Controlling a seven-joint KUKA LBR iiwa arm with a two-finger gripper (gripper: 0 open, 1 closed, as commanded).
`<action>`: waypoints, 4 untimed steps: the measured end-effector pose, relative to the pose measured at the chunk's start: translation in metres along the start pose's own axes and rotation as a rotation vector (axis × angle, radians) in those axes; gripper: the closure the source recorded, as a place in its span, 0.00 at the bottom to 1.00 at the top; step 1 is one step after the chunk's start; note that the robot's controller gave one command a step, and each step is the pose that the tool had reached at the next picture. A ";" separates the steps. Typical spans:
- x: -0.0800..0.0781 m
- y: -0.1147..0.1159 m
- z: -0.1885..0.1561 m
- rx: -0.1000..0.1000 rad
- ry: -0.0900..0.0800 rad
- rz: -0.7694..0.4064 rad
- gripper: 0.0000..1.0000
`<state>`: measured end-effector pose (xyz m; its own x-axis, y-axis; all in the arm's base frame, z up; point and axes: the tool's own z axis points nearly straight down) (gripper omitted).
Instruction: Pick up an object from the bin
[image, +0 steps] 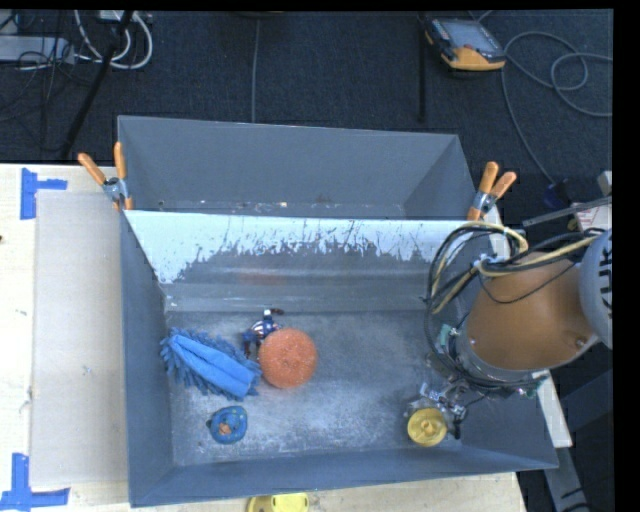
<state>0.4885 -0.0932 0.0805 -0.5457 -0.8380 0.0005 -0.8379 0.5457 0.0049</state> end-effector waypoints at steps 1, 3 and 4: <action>0.000 0.000 -0.008 0.001 -0.001 0.001 1.00; -0.001 0.000 -0.023 0.003 -0.001 0.003 1.00; -0.001 0.002 -0.032 -0.003 0.001 0.002 1.00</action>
Offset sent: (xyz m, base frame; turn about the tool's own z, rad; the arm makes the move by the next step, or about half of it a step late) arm 0.0001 0.0000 0.0108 0.0000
